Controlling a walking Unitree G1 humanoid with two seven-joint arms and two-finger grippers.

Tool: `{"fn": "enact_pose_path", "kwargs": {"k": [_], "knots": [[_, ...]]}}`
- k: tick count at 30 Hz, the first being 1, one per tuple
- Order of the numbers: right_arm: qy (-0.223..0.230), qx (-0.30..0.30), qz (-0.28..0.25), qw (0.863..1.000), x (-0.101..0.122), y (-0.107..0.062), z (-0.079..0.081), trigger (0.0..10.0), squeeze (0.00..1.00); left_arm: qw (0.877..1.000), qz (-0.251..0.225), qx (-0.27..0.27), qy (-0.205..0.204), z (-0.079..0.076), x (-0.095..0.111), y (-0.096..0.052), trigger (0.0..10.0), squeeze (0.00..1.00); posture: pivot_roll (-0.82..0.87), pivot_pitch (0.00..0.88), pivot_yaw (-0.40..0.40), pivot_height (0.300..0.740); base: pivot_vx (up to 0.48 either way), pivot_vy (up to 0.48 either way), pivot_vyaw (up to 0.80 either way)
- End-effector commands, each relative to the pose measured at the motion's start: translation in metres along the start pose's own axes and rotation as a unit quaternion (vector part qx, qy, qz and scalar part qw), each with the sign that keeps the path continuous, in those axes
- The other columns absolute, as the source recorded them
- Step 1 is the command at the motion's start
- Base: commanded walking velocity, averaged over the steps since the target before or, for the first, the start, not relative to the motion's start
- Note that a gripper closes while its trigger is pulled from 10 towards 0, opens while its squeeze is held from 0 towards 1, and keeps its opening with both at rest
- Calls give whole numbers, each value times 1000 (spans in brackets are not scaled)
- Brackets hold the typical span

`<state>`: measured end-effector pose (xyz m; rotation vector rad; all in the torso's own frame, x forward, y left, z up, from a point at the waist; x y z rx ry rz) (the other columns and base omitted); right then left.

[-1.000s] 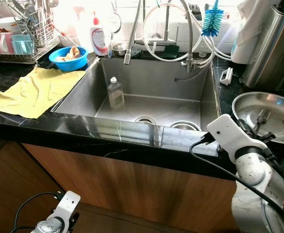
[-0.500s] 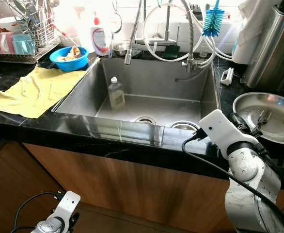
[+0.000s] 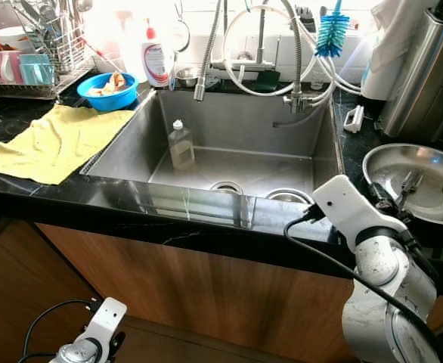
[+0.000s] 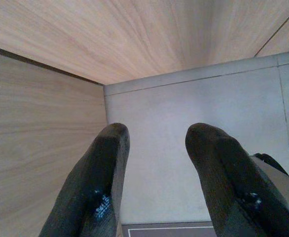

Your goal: Kitchen organization

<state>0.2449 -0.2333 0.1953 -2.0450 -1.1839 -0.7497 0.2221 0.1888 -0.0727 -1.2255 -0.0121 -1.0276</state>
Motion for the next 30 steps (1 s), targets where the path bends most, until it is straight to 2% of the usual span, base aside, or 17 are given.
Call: {"fn": "enact_pose_path", "kwargs": {"k": [1,16,17,18,19,20,30], "knots": [[-1,-3,3,1000,-2,-4,-1,10000,0,1000,11,-3,-4,0,-4,-1,10000,0,-141,0,54,740,0,0,0],[1,-11,14,1000,-4,-6,-5,10000,0,1000,12,-4,-3,-1,-5,-1,10000,0,-141,0,55,740,0,0,0],[1,-11,14,1000,-4,-5,-5,8471,0,1000,12,-4,-2,-1,-5,-1,10000,0,-141,0,55,740,0,0,0],[0,-12,15,1000,-5,-5,-6,4196,0,1000,13,-4,-2,-1,-5,-1,10000,0,-141,0,55,740,0,0,0],[0,-12,15,1000,-5,-5,-6,2314,0,1000,13,-4,-2,-1,-5,-1,10000,0,-141,0,55,740,0,0,0],[0,-12,14,1000,-5,-5,-6,0,0,1000,13,-5,-2,-1,-5,-1,10000,0,-141,0,55,740,0,0,0],[4,-19,15,1000,-5,-5,-9,0,0,1000,14,-5,-1,-1,-5,-1,10000,0,-142,0,55,740,0,0,0]]}}
Point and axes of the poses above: a point about 5 cm out from each wrist's last joint towards the gripper, its own y axis pointing out of the wrist towards the gripper, its own x axis along the axis of the wrist's last joint, z = x × y, the point moved 1 cm from there along y, pointing out of the wrist towards the gripper, and after that the axes turned 15 degrees about y, right-handed, at the moved point
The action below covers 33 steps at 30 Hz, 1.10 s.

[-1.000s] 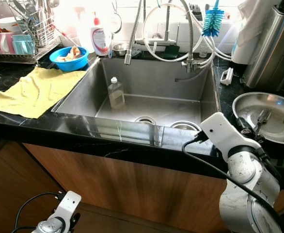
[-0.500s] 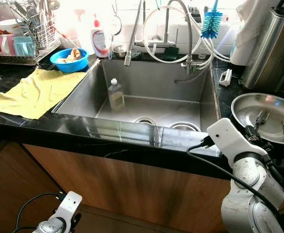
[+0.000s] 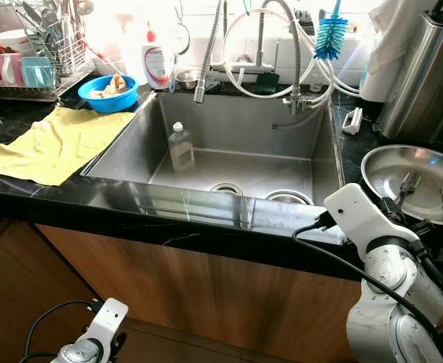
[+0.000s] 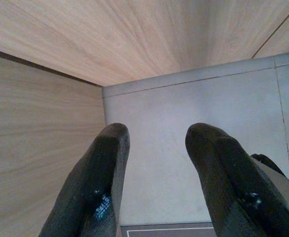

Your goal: Kitchen organization

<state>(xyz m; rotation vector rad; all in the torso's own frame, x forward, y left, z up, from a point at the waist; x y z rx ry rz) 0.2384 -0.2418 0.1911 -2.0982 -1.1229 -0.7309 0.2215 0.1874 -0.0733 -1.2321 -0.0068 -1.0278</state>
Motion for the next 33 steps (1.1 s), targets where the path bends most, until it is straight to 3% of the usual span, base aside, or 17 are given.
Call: {"fn": "enact_pose_path", "kwargs": {"k": [1,18,22,27,28,31,32,33], "knots": [[10,-5,-14,1000,5,-3,-5,0,0,1000,13,-1,-1,1,-6,-1,10000,0,-142,0,55,740,0,0,0],[17,-19,-40,999,17,-3,-8,0,0,1000,15,-2,0,0,-7,-1,10000,0,-141,0,56,740,0,0,0],[14,-59,-75,995,30,-5,-21,0,0,1000,15,-2,-1,0,-6,-1,10000,0,-142,0,56,740,0,0,0],[19,-78,-68,994,28,-4,-28,0,0,1000,15,-4,-1,-1,-6,-1,10000,0,-142,0,55,740,0,0,0],[18,-83,-68,994,27,-4,-30,588,0,1000,15,-4,-1,-1,-6,-1,10000,0,-143,0,55,740,0,0,0],[19,-89,-68,994,27,-4,-31,1059,0,1000,15,-5,0,-1,-6,-1,10000,0,-143,0,55,740,0,0,0],[19,-91,-68,993,27,-3,-31,3098,0,1000,16,-5,0,-2,-7,-1,10000,0,-143,0,55,740,0,0,0],[19,-93,-68,993,27,-3,-31,3098,0,1000,16,-6,0,-2,-7,-1,10000,0,-142,0,56,740,0,0,0]]}}
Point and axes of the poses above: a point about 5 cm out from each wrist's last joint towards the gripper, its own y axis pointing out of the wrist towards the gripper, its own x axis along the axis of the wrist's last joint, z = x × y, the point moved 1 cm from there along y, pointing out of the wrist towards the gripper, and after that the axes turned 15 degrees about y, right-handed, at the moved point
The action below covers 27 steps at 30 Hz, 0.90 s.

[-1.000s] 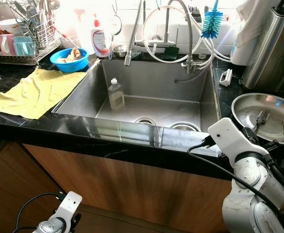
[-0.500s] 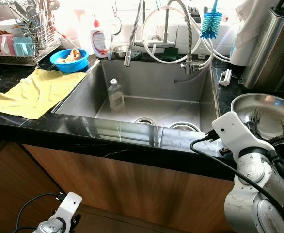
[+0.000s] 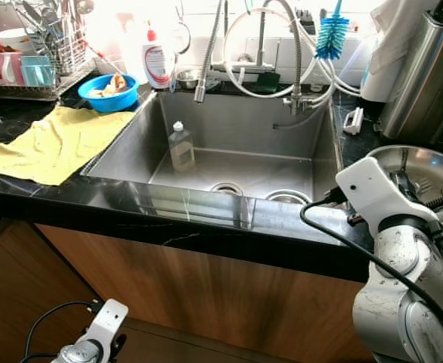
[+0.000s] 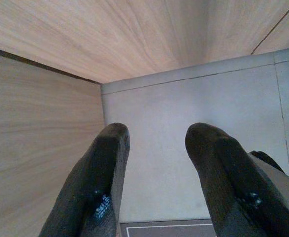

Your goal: Kitchen organization

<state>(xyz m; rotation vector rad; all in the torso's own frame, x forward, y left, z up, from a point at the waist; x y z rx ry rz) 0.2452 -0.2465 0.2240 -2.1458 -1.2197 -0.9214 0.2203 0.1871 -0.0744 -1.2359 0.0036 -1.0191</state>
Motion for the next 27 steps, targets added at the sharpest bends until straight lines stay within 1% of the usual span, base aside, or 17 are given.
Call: {"fn": "enact_pose_path", "kwargs": {"k": [1,2,3,4,6,7,10,11,12,14,18,22,27], "knots": [[9,-21,-6,1000,2,0,-8,4275,0,1000,11,-3,0,0,-6,-1,10000,0,-142,0,56,740,0,0,0],[16,-21,-4,1000,1,0,-7,7529,0,1000,11,-4,0,-1,-6,-1,10000,0,-142,0,55,740,0,0,0],[16,-22,-4,1000,1,0,-6,7529,0,1000,11,-4,0,-1,-6,-1,10000,0,-142,0,55,740,0,0,0],[20,-23,-5,1000,1,0,-6,10000,0,1000,12,-4,1,-1,-6,-1,10000,0,-141,0,56,740,0,0,0],[33,-20,-7,999,1,0,-1,10000,0,1000,14,-5,2,-2,-8,-1,10000,0,-141,0,56,740,0,0,0],[33,-20,-7,999,1,0,-1,10000,0,1000,14,-5,2,-2,-8,-1,10000,0,-141,0,56,740,0,0,0],[65,-10,-1,998,-1,-1,4,10000,0,1000,15,-6,3,-2,-9,-2,10000,0,-140,0,56,740,0,0,0],[87,-6,2,996,-1,-1,7,10000,0,1000,17,-6,3,-3,-10,-2,10000,0,-141,0,56,740,0,0,0],[87,-6,2,996,-1,-1,7,10000,0,1000,17,-6,3,-3,-10,-2,10000,0,-141,0,56,740,0,0,0],[116,9,6,993,-1,-3,15,10000,0,1000,20,-7,4,-3,-12,-2,10000,0,-140,0,55,740,0,0,0],[143,13,9,990,-1,-3,19,10000,0,1000,22,-7,3,-4,-13,-2,10000,0,-136,0,55,740,0,0,0],[155,5,0,988,1,-1,18,10000,0,1000,23,-7,3,-4,-14,-3,10000,0,-139,0,54,740,0,0,0],[188,-18,-11,982,3,1,9,10000,0,1000,25,-7,4,-5,-16,-3,10000,0,-139,0,53,740,0,0,0]]}}
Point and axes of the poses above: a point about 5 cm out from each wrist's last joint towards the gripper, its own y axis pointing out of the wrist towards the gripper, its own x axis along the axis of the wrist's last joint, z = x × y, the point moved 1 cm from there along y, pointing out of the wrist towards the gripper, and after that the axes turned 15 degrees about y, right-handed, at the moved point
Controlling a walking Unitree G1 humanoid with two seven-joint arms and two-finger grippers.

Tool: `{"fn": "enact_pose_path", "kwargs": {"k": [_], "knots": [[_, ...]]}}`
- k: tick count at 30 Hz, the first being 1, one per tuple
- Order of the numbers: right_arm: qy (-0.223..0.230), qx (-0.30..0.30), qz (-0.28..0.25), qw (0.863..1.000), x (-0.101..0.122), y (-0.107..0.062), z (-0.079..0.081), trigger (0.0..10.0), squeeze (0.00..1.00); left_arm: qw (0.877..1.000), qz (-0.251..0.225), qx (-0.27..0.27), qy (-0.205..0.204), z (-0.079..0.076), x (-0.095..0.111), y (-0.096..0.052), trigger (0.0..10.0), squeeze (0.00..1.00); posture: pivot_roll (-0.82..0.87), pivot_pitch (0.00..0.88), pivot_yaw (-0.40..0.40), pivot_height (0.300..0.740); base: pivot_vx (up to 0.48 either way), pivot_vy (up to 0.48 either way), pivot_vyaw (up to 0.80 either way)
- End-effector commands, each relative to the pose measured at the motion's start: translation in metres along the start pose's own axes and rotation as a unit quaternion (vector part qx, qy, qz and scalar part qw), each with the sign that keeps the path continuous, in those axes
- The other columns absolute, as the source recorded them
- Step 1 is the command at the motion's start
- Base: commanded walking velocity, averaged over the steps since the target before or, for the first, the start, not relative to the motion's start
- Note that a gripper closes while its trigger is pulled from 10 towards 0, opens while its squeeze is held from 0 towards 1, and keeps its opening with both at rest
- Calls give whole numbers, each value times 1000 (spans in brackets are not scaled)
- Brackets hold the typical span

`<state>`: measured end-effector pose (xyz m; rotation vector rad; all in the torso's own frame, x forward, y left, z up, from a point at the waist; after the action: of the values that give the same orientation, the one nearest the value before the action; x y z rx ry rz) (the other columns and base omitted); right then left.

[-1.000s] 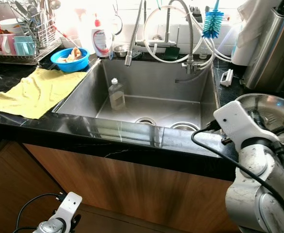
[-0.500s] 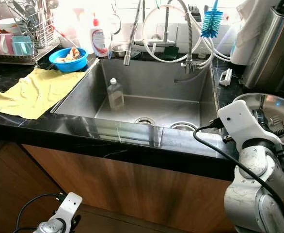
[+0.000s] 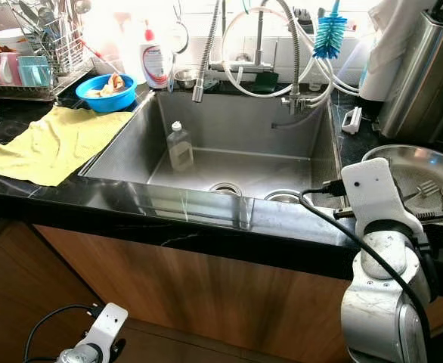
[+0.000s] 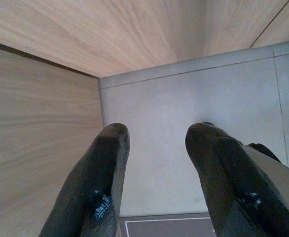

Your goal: Kitchen organization

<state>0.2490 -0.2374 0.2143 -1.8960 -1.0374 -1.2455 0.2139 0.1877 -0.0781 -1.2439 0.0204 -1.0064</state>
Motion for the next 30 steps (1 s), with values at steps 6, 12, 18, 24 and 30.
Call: {"fn": "enact_pose_path", "kwargs": {"k": [6,12,18,24,30], "knots": [[21,-10,-16,1000,5,1,-5,10000,1000,1000,18,-3,2,-2,-11,-2,10000,0,-140,0,51,740,0,0,0],[16,-13,-15,1000,3,2,-5,10000,0,1000,20,-3,2,-2,-12,-2,10000,0,-139,0,53,740,0,0,0],[15,-16,-15,1000,3,2,-5,10000,0,1000,21,-3,2,-2,-12,-2,10000,0,-138,0,53,740,0,0,0],[16,-22,-25,999,7,3,-10,10000,0,1000,20,-3,3,-2,-12,-2,10000,0,-142,0,55,740,0,0,0],[-36,13,-8,999,1,0,-2,10000,1000,1000,21,-3,3,-1,-12,-2,10000,0,-144,0,56,740,0,0,0]]}}
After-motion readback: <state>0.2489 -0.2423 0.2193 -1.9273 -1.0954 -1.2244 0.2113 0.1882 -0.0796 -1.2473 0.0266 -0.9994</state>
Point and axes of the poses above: a point about 5 cm out from each wrist's last joint towards the gripper, its own y axis pointing out of the wrist towards the gripper, its own x axis along the axis of the wrist's last joint, z = x × y, the point moved 1 cm from there along y, pointing out of the wrist towards the gripper, and after that the axes turned 15 degrees about y, right-handed, at the moved point
